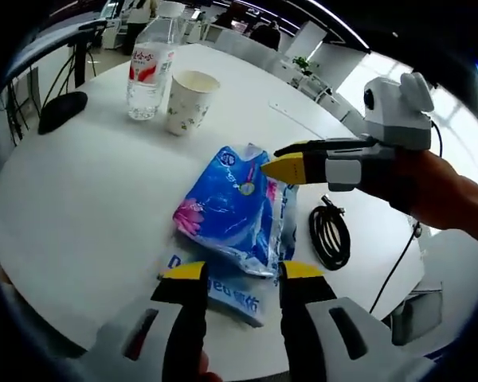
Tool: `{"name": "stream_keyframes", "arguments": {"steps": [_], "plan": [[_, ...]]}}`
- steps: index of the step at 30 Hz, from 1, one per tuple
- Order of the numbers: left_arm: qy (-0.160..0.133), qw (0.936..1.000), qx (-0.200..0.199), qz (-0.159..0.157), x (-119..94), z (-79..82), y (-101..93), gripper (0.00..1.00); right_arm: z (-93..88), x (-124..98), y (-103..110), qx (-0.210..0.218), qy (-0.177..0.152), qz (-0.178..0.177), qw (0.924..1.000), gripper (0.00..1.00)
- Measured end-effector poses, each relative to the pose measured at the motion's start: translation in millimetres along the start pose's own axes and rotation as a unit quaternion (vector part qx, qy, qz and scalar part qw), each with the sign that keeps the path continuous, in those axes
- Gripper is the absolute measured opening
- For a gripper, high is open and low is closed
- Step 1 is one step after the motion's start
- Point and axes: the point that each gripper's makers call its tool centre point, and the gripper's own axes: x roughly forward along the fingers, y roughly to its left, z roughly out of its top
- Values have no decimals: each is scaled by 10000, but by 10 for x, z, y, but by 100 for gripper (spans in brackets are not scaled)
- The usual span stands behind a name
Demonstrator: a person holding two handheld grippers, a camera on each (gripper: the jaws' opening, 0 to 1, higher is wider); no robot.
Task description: Arrange the tabletop items into an orderly group along one side of the table until the central work area is clear of visible clutter.
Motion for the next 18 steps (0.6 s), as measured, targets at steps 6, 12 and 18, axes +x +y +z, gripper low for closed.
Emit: {"name": "stream_keyframes", "arguments": {"steps": [6,12,18], "plan": [[31,9999,67,71,52,12,12,26,-27,28,24,-41,77,27,10000,27],[54,9998,98,133,84,8,38,19,-49,34,11,-32,114,-6,9999,18],[27,9997,112,195,91,24,56,9,-62,11,-18,-24,117,-65,9999,11]]}}
